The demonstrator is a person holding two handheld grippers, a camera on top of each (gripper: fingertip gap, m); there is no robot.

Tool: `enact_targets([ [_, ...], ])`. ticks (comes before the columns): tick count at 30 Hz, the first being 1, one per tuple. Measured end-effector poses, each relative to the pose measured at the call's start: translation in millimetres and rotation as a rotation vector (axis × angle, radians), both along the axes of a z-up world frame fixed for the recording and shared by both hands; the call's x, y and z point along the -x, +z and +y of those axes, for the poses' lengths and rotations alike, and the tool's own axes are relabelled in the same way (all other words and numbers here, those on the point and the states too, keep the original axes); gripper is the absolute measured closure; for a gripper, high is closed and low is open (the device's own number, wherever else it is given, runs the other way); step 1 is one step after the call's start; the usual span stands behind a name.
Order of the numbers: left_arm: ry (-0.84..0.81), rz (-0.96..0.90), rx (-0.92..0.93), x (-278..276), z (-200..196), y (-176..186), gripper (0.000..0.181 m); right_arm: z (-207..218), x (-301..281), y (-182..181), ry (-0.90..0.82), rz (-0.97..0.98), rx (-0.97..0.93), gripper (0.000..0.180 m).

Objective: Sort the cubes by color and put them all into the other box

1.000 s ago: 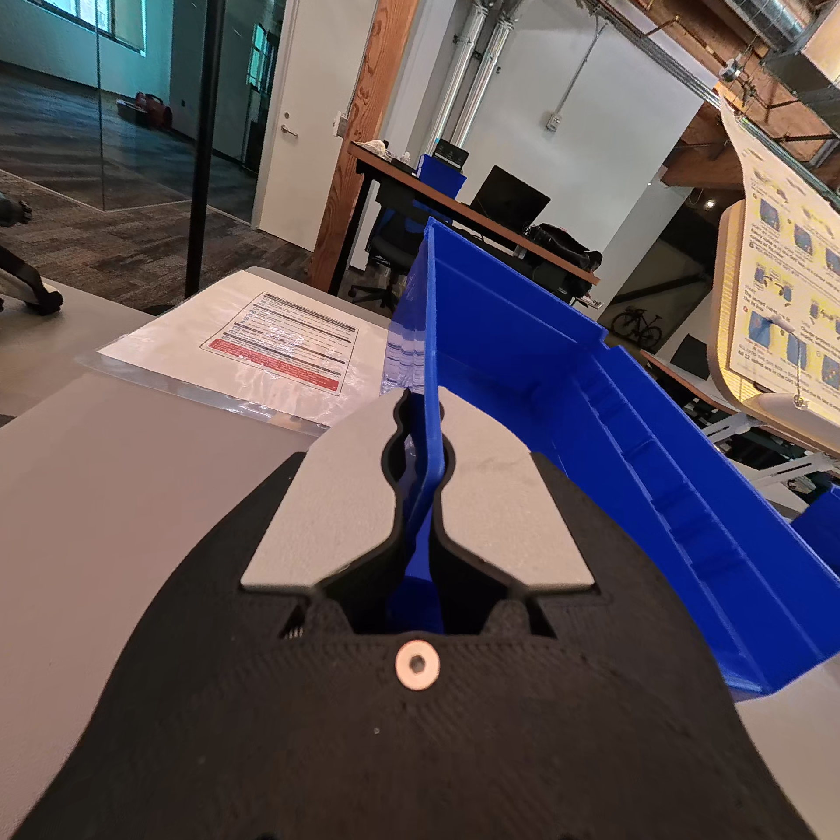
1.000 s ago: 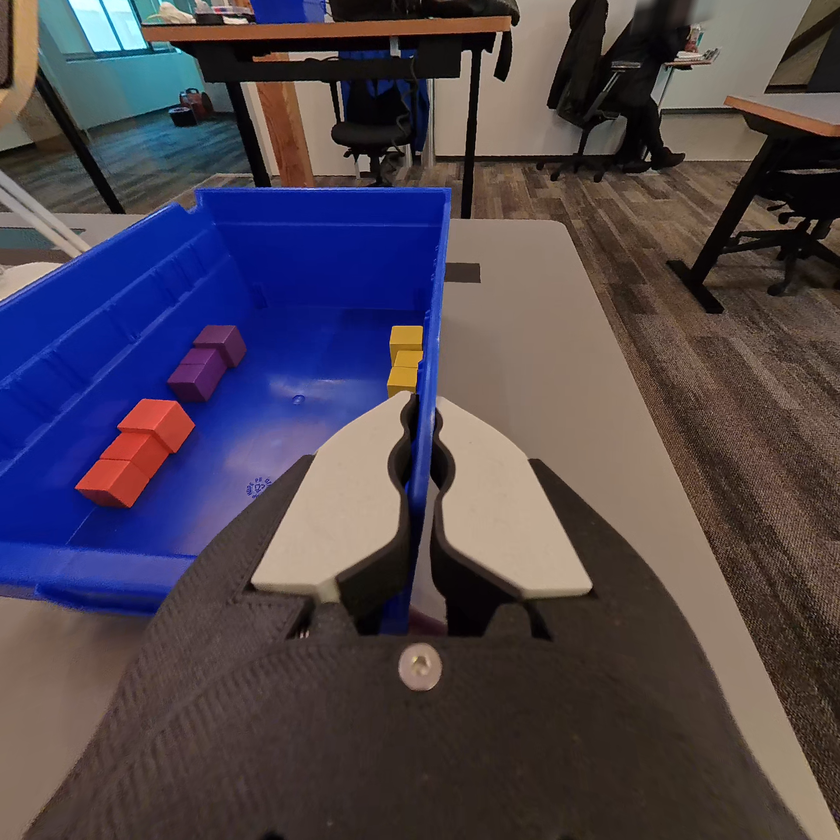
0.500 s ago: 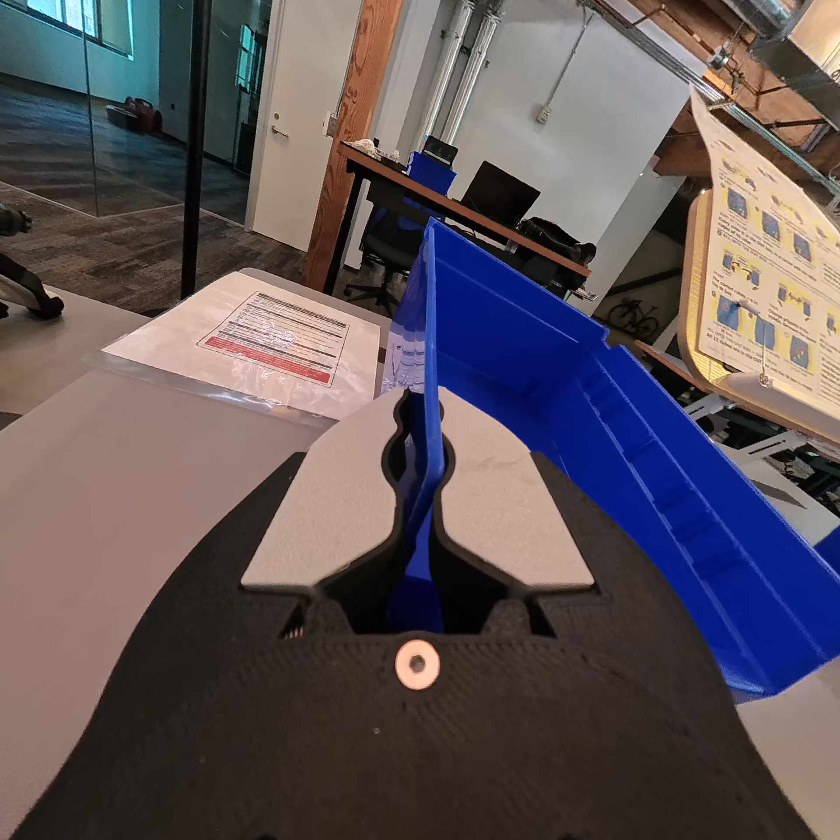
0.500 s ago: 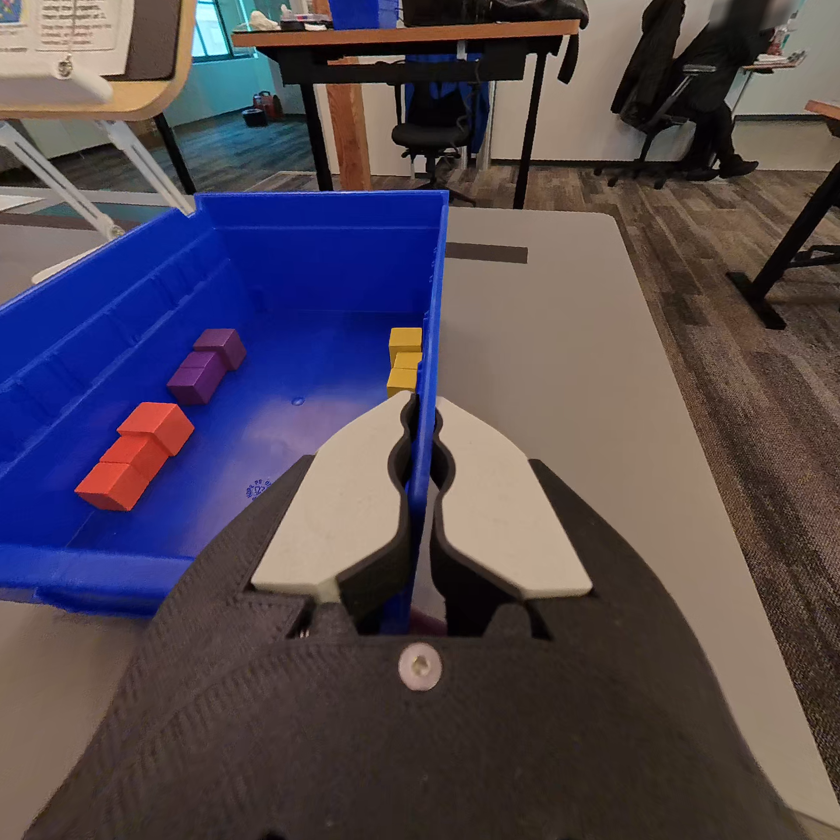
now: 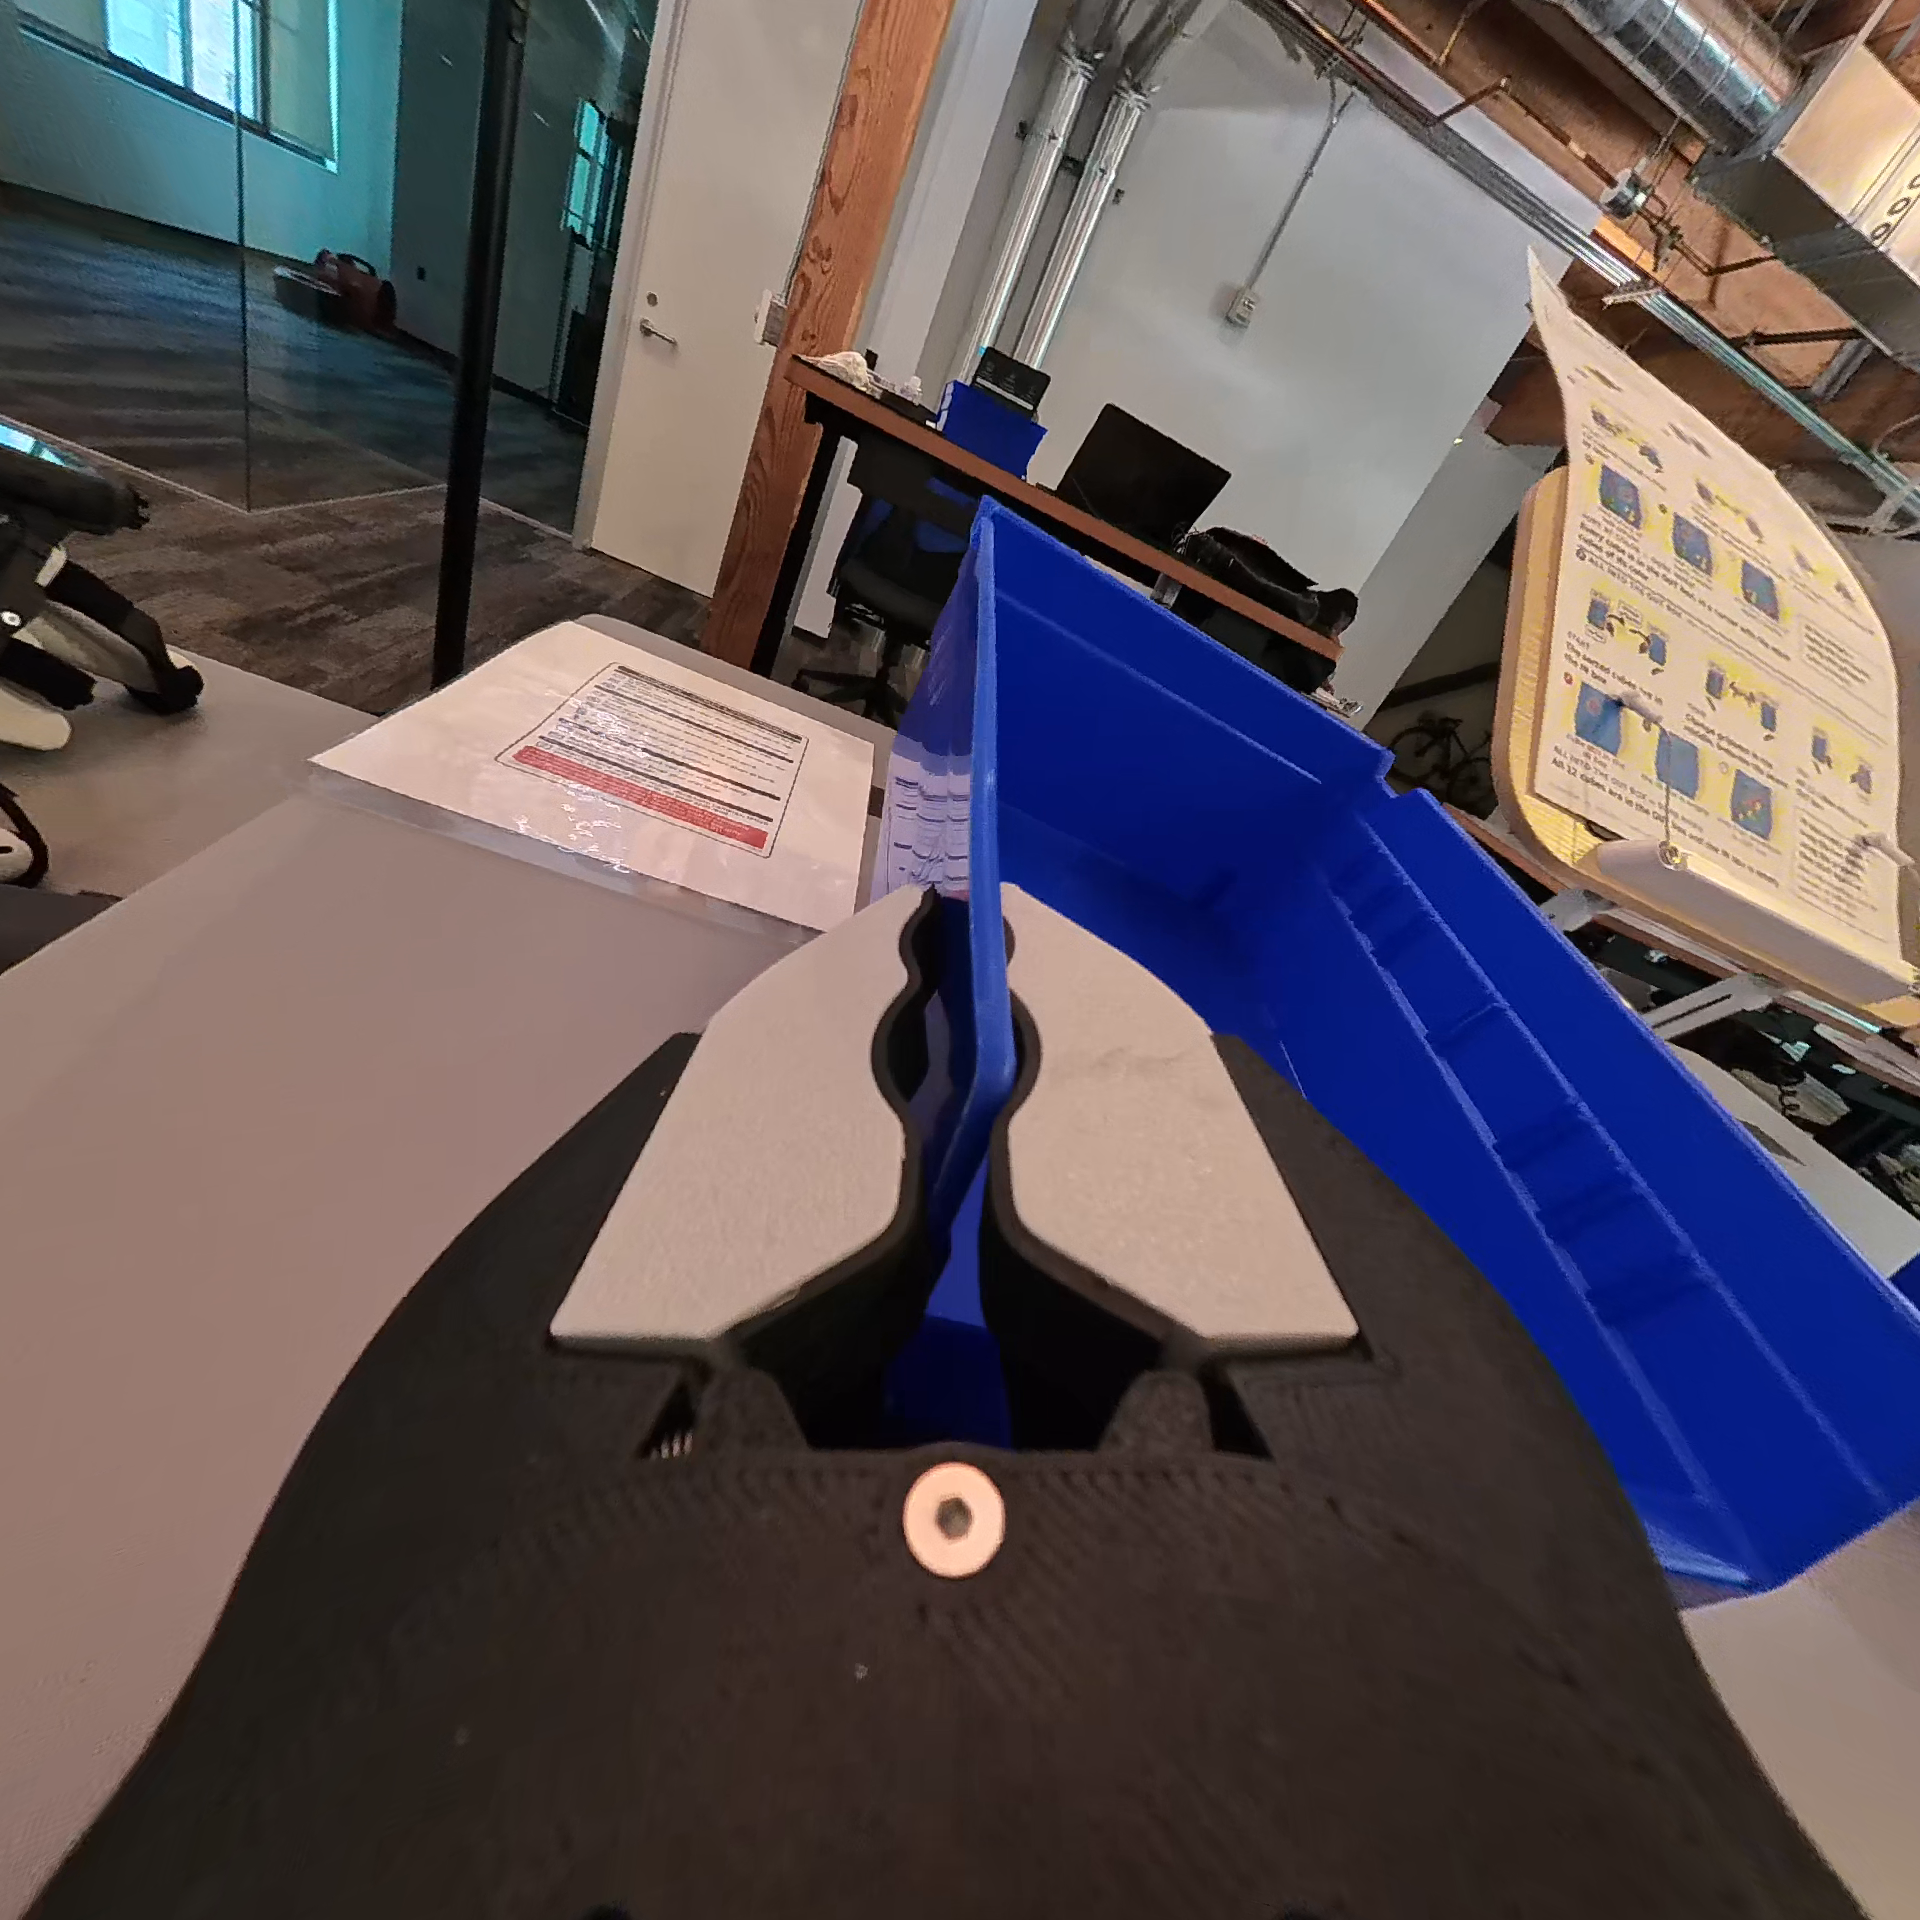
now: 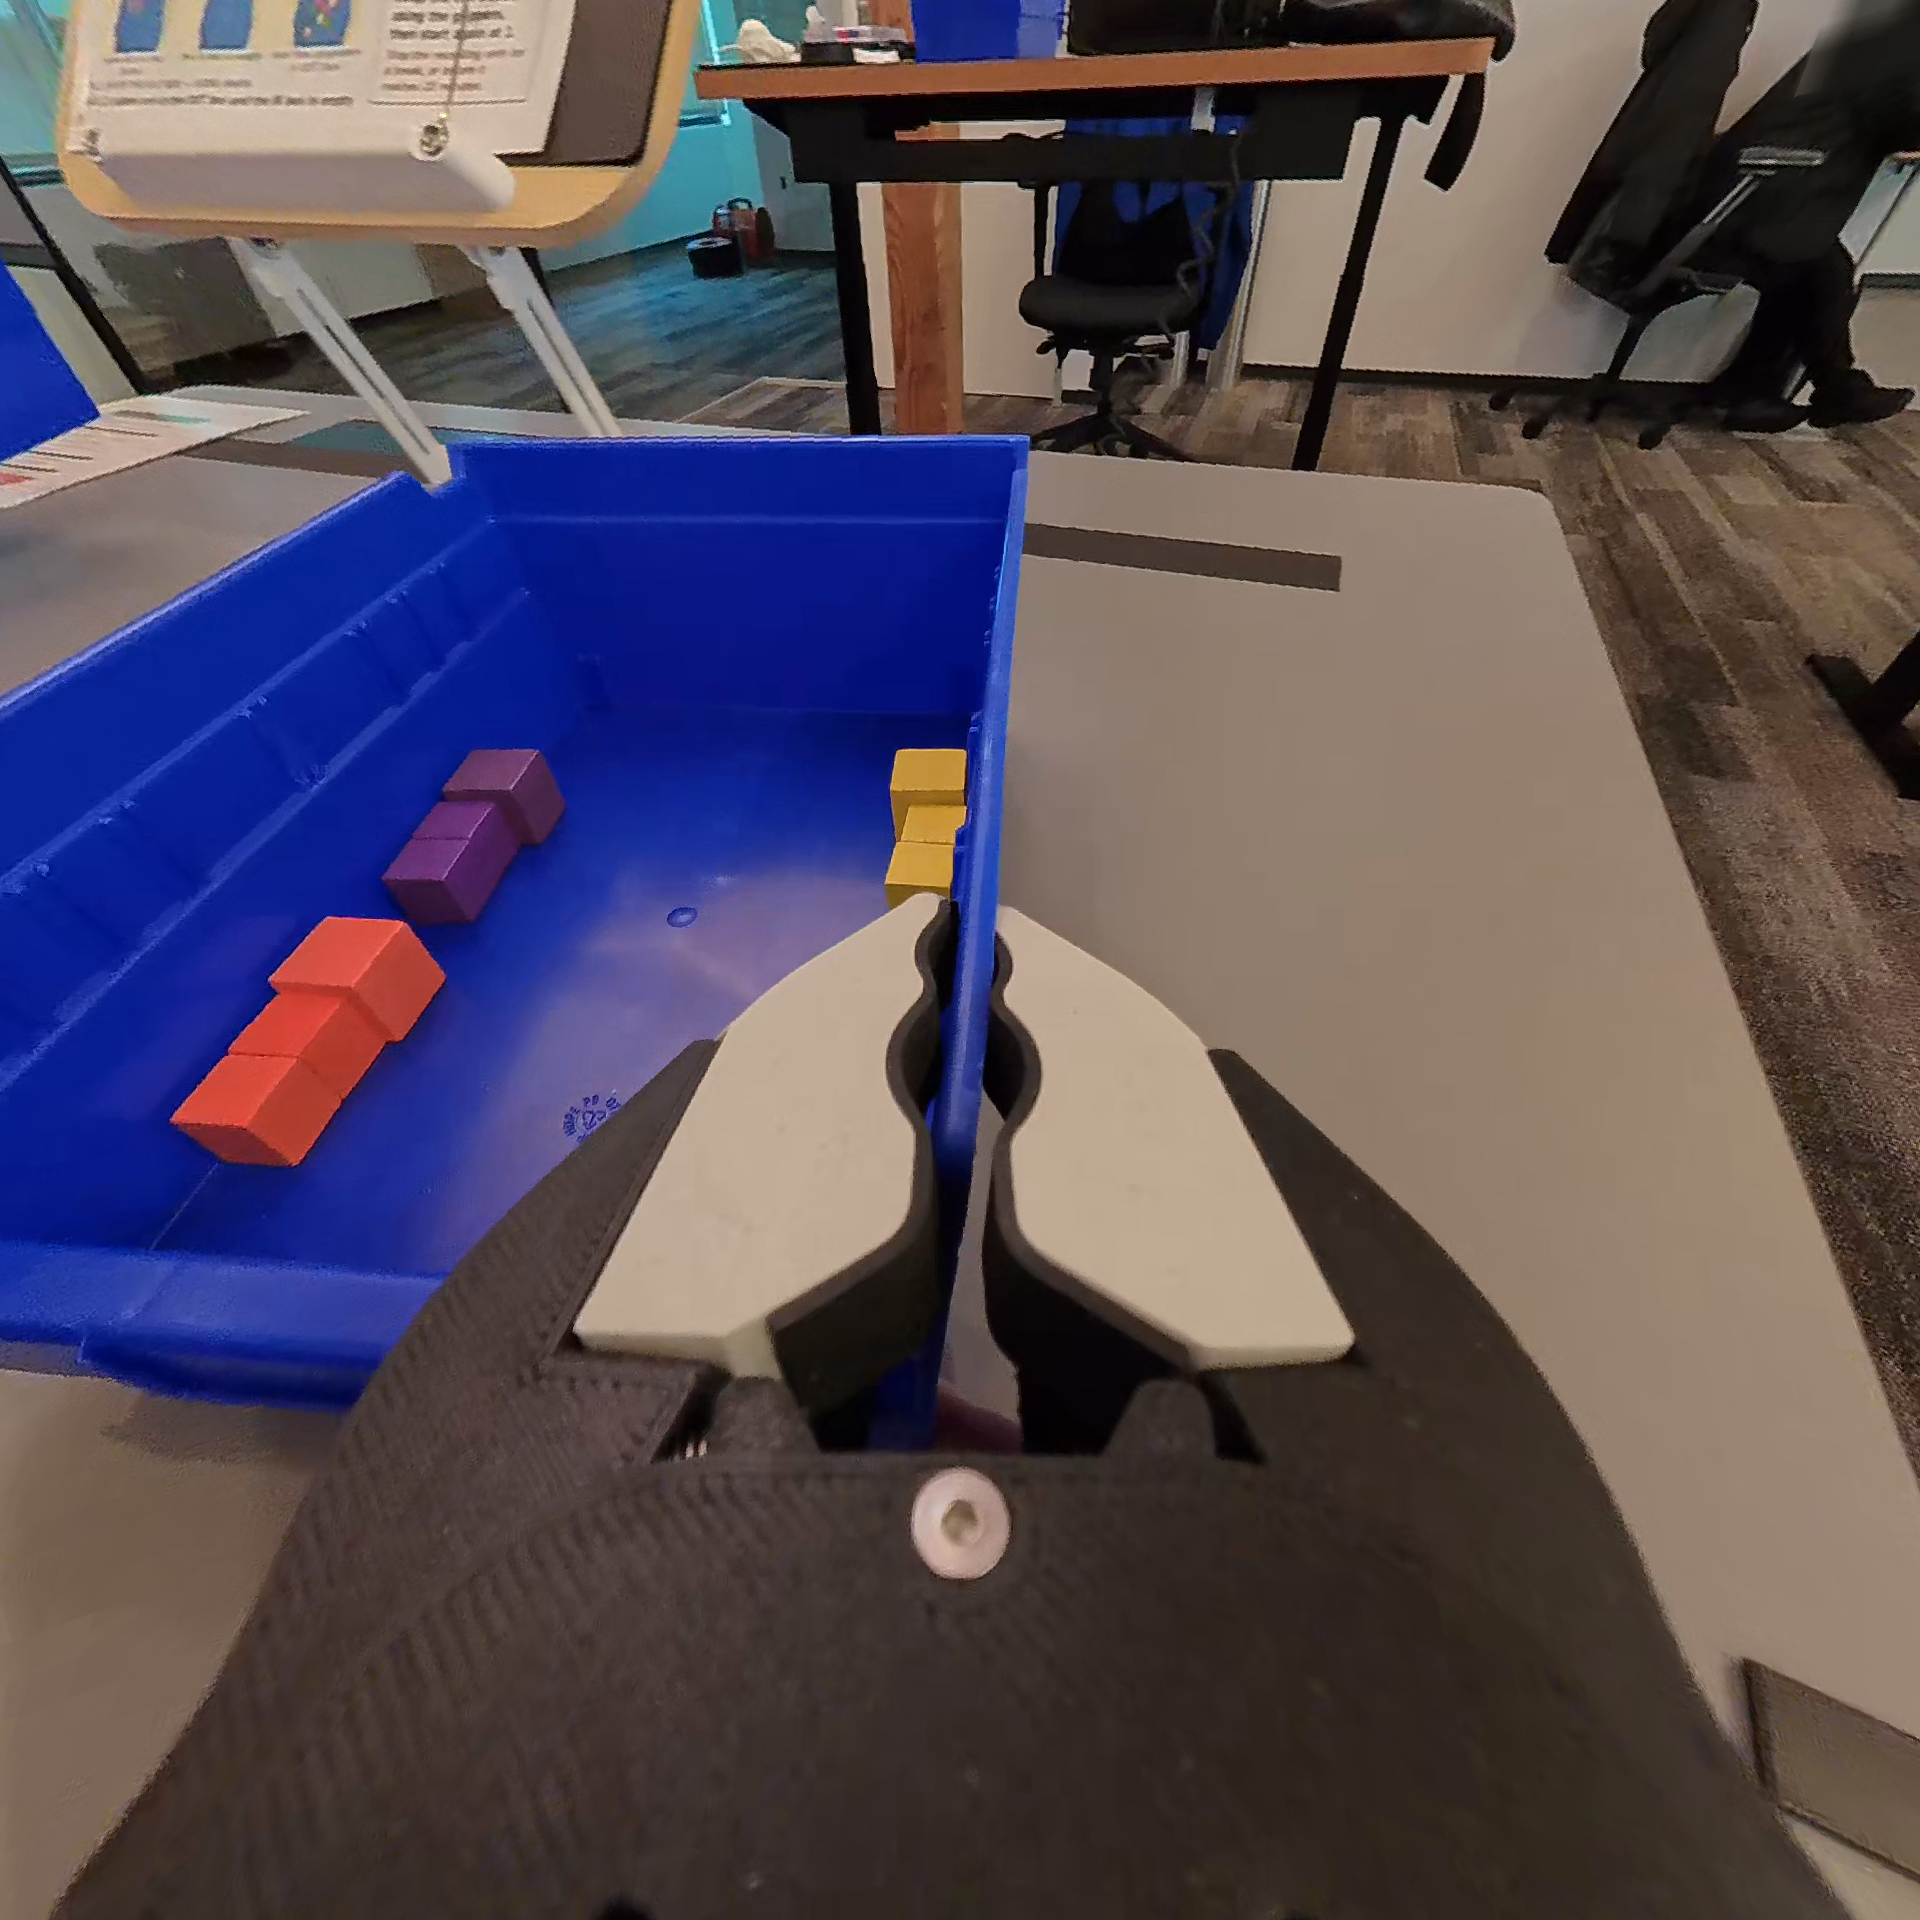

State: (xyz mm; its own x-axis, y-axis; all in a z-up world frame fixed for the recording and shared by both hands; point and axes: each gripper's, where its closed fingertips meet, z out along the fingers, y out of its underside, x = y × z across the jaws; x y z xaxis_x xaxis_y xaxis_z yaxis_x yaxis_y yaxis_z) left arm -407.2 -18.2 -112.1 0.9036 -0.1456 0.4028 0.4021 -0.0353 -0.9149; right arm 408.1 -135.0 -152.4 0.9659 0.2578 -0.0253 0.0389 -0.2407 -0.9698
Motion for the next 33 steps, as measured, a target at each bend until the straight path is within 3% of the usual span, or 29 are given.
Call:
enact_targets([
  [25, 0.124, -0.040, -0.001, 44.9, -100.1, -19.8, 0.176, -17.7, 97.3, 0.1, 0.150, -0.001, 0.000, 0.177],
  [33, 0.121, -0.050, -0.025, 52.7, -109.4, -15.0, 0.176, -14.5, 139.0, 0.1, 0.188, 0.002, -0.002, 0.177],
])
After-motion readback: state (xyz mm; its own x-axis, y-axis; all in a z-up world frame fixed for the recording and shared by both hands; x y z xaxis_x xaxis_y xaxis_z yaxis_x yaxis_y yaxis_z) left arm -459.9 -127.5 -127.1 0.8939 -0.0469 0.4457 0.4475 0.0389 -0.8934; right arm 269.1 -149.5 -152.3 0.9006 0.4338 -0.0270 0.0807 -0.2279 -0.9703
